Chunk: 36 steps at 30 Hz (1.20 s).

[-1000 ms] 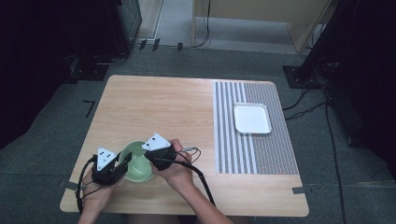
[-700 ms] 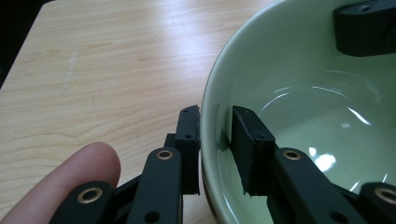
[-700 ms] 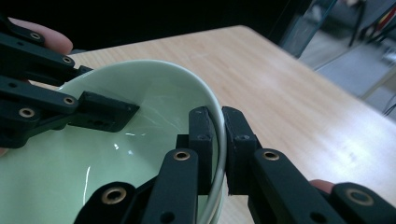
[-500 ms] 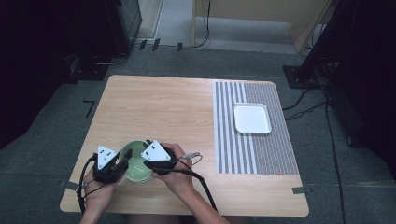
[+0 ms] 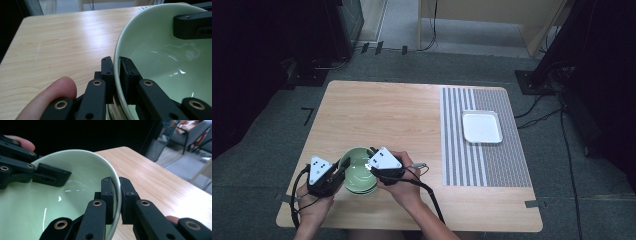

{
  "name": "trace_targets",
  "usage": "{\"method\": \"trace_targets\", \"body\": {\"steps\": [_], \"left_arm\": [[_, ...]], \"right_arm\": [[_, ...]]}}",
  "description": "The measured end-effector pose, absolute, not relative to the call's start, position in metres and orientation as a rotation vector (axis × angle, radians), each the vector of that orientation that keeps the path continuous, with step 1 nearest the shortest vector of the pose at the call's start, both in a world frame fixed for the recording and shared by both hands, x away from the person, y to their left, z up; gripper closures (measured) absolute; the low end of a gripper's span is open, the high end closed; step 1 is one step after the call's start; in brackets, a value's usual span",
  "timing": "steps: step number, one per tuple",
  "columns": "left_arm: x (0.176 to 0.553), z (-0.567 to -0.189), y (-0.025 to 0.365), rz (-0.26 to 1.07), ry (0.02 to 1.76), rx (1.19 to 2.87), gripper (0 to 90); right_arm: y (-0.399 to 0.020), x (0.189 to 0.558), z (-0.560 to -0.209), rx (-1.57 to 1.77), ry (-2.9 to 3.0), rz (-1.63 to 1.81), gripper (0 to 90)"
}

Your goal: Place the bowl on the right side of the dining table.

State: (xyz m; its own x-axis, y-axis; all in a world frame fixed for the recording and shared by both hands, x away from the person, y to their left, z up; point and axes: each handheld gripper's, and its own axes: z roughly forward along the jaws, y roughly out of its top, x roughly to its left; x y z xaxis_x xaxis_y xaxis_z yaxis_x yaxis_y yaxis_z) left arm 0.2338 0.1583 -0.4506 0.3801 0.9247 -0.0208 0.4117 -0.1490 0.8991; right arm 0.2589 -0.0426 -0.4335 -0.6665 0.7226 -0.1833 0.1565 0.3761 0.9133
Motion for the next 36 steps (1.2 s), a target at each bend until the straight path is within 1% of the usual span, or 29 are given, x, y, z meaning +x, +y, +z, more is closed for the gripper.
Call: {"method": "trace_targets", "body": {"steps": [5,6,8,10,11,12,15,17,19,20,23,25,26,28,29,30,34,36], "left_arm": [[0.233,-0.451,0.157,0.727,1.178,1.734,82.1],[0.233,-0.451,0.157,0.734,1.175,1.736,82.0],[0.233,-0.451,0.157,0.736,1.172,1.736,82.2],[0.232,-0.451,0.157,0.739,1.171,1.739,82.2],[0.232,-0.451,0.157,0.742,1.168,1.739,82.2],[0.232,-0.451,0.157,0.742,1.168,1.739,82.2],[0.233,-0.451,0.158,0.728,1.166,1.735,82.0],[0.235,-0.451,0.161,0.686,1.179,1.718,81.5],[0.235,-0.45,0.163,0.656,1.211,1.662,79.2],[0.235,-0.449,0.164,0.658,1.222,1.647,73.6],[0.234,-0.445,0.165,0.636,1.211,1.642,68.4],[0.233,-0.442,0.165,0.611,1.205,1.642,68.8],[0.233,-0.441,0.164,0.608,1.208,1.634,70.9],[0.232,-0.439,0.164,0.624,1.228,1.616,81.7],[0.232,-0.439,0.164,0.624,1.228,1.616,83.2],[0.232,-0.437,0.167,0.593,1.226,1.606,84.1],[0.23,-0.435,0.166,0.615,1.222,1.596,84.3],[0.228,-0.433,0.166,0.654,1.215,1.585,84.1]], "right_arm": [[-0.043,0.26,-0.433,0.793,2.077,1.292,83.2],[-0.043,0.26,-0.433,0.812,2.081,1.294,82.4],[-0.042,0.263,-0.433,0.884,2.111,1.307,77.5],[-0.041,0.264,-0.433,0.925,2.134,1.305,76.7],[-0.04,0.266,-0.433,0.953,2.141,1.279,81.0],[-0.04,0.266,-0.433,0.956,2.136,1.27,82.7],[-0.04,0.265,-0.432,0.886,2.147,1.234,84.4],[-0.039,0.263,-0.432,0.868,2.132,1.229,84.4],[-0.039,0.262,-0.431,0.841,2.116,1.23,84.3],[-0.038,0.26,-0.43,0.84,2.094,1.234,84.3],[-0.038,0.257,-0.425,0.825,2.051,1.269,84.3],[-0.037,0.253,-0.422,0.817,2.018,1.282,84.3],[-0.036,0.252,-0.42,0.796,2.002,1.276,84.3],[-0.035,0.248,-0.418,0.776,1.981,1.272,84.2],[-0.035,0.248,-0.418,0.776,1.981,1.272,84.2],[-0.035,0.248,-0.418,0.772,1.976,1.274,84.3],[-0.037,0.247,-0.418,0.782,1.974,1.29,84.2],[-0.038,0.248,-0.417,0.824,1.98,1.326,83.2]]}}
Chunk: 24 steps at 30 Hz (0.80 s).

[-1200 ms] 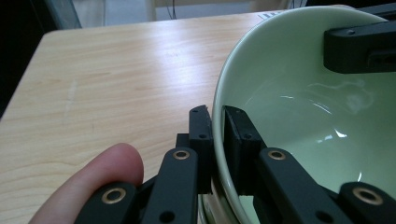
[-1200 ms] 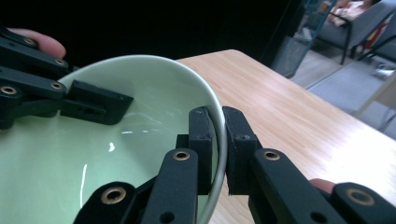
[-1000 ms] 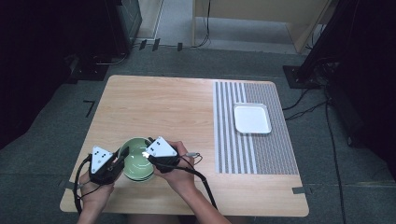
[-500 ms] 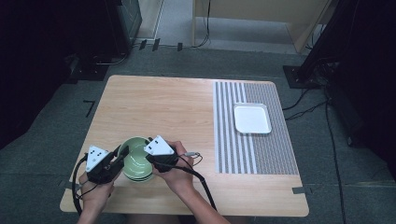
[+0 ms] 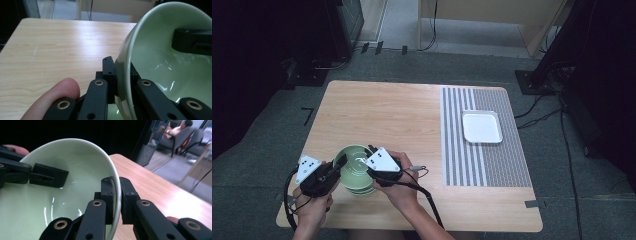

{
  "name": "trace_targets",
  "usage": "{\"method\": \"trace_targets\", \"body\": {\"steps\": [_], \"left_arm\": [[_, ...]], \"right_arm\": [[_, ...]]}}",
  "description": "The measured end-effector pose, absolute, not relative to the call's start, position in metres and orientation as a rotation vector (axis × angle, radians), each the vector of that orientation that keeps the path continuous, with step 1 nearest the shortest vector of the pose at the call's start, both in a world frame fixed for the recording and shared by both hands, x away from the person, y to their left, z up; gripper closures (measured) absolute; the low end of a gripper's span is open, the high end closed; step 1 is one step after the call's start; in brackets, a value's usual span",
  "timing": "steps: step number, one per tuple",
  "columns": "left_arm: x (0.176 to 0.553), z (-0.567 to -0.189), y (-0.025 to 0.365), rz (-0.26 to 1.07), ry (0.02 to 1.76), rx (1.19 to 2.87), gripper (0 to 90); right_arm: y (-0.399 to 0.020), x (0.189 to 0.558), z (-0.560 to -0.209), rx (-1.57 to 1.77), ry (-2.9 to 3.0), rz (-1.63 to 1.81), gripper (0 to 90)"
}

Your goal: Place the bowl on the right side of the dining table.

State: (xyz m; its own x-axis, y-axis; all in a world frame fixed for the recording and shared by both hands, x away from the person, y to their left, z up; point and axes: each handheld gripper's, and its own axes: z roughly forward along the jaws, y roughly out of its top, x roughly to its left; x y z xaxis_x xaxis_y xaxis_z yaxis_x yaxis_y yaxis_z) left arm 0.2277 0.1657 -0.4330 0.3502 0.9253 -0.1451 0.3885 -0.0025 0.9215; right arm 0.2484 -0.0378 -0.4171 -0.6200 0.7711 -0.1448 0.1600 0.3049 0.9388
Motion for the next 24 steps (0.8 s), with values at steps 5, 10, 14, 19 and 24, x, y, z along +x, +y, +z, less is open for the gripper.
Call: {"method": "trace_targets", "body": {"steps": [5,10,14,19,24], "left_arm": [[0.222,-0.429,0.166,0.742,1.199,1.516,84.1],[0.216,-0.43,0.16,0.819,1.154,1.499,83.2],[0.218,-0.431,0.162,0.789,1.109,1.5,66.6],[0.221,-0.431,0.173,0.703,1.09,1.481,15.7],[0.219,-0.424,0.183,0.636,1.052,1.43,2.6]], "right_arm": [[-0.037,0.25,-0.421,0.999,1.992,1.364,76.5],[-0.035,0.249,-0.422,1.039,1.923,1.399,84.7],[-0.038,0.249,-0.419,1.017,1.899,1.407,84.9],[-0.05,0.255,-0.417,1.045,1.88,1.385,84.8],[-0.062,0.259,-0.412,1.06,1.851,1.381,84.8]]}}
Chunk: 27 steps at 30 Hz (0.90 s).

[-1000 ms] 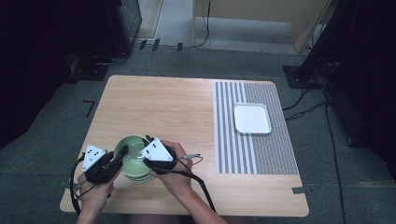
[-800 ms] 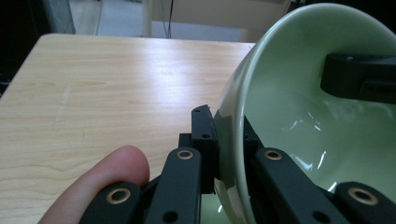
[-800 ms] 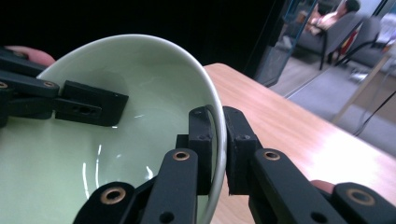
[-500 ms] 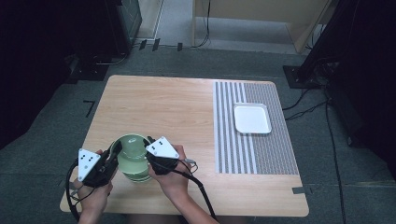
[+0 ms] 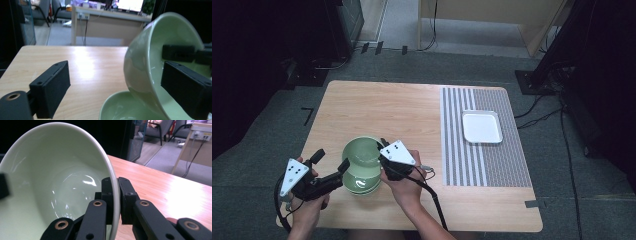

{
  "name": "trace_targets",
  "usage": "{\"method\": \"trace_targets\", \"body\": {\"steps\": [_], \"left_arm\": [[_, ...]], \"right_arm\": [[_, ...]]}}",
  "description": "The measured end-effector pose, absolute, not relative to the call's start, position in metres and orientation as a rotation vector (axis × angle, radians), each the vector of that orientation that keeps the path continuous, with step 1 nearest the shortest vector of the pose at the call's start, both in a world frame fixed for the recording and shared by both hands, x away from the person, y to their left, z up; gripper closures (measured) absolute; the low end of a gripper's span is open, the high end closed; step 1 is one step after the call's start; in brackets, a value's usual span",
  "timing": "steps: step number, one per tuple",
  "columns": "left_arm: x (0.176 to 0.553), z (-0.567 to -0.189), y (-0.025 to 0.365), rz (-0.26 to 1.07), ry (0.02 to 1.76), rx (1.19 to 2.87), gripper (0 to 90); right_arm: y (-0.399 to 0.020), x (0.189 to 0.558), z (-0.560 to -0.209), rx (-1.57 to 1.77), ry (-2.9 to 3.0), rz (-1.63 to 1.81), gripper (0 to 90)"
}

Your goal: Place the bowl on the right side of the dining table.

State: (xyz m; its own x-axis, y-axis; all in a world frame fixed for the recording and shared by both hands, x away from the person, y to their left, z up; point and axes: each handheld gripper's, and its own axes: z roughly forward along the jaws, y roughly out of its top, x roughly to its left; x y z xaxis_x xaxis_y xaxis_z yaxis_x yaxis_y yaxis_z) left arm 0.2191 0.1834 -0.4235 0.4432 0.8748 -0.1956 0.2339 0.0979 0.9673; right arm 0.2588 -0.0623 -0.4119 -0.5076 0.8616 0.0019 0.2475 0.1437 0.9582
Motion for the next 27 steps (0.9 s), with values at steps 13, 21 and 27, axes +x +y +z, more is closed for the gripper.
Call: {"method": "trace_targets", "body": {"steps": [13,21,27], "left_arm": [[0.225,-0.429,0.215,0.678,1.198,1.381,0.0],[0.237,-0.449,0.239,0.677,1.38,1.412,0.0],[0.246,-0.467,0.248,0.68,1.488,1.463,0.0]], "right_arm": [[-0.094,0.268,-0.409,1.128,1.803,1.358,84.8],[-0.111,0.27,-0.413,1.166,1.79,1.347,84.7],[-0.121,0.272,-0.413,1.193,1.775,1.349,84.7]]}}
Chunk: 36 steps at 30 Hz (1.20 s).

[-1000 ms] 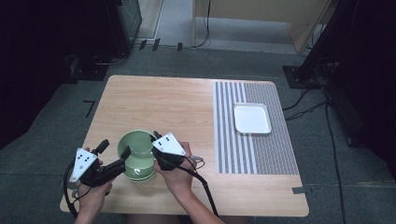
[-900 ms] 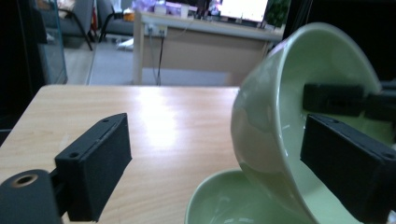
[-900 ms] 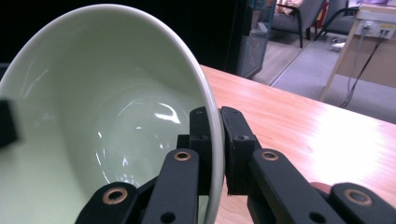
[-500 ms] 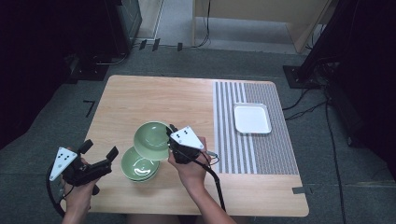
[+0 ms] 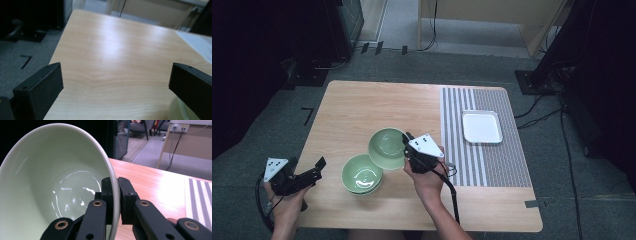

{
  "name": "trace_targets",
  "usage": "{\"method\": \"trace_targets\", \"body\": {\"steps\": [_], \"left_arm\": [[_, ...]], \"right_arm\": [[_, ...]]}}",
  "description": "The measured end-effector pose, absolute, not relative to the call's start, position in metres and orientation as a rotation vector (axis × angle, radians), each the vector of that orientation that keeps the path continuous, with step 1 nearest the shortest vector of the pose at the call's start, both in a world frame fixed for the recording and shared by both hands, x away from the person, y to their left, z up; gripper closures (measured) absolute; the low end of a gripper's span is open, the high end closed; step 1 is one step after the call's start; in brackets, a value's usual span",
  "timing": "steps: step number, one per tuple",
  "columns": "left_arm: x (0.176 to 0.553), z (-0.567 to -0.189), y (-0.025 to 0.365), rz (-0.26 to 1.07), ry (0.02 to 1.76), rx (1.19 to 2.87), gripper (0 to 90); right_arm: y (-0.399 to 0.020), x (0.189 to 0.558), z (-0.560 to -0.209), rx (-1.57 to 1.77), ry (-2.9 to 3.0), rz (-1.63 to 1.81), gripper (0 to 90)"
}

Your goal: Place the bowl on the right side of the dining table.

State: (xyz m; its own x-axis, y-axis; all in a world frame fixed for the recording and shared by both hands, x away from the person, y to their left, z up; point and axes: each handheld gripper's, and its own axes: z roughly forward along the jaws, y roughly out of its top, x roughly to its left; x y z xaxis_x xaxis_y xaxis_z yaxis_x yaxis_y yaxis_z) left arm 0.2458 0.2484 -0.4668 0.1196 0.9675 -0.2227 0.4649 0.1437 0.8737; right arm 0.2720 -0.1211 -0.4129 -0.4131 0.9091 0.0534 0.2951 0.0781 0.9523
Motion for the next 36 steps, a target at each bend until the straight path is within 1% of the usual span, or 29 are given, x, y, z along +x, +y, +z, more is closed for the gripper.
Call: {"method": "trace_targets", "body": {"steps": [2,5,8,11,15,20,26,36], "left_arm": [[0.251,-0.477,0.25,0.673,1.548,1.516,0.0],[0.254,-0.485,0.25,0.715,1.594,1.557,0.0],[0.256,-0.491,0.249,0.706,1.618,1.587,0.0],[0.261,-0.501,0.248,0.693,1.664,1.654,0.0],[0.263,-0.506,0.246,0.679,1.674,1.701,0.0],[0.265,-0.513,0.239,0.698,1.67,1.772,0.0],[0.266,-0.519,0.234,0.692,1.664,1.828,0.0],[0.267,-0.519,0.233,0.69,1.659,1.832,0.0]], "right_arm": [[-0.127,0.273,-0.413,1.2,1.769,1.348,84.7],[-0.132,0.273,-0.414,1.21,1.764,1.341,84.7],[-0.136,0.273,-0.415,1.215,1.766,1.333,84.7],[-0.143,0.274,-0.415,1.228,1.756,1.328,84.7],[-0.148,0.274,-0.415,1.246,1.743,1.335,84.7],[-0.16,0.276,-0.414,1.268,1.725,1.333,84.7],[-0.172,0.277,-0.41,1.282,1.707,1.328,84.7],[-0.199,0.28,-0.404,1.307,1.669,1.3,84.7]]}}
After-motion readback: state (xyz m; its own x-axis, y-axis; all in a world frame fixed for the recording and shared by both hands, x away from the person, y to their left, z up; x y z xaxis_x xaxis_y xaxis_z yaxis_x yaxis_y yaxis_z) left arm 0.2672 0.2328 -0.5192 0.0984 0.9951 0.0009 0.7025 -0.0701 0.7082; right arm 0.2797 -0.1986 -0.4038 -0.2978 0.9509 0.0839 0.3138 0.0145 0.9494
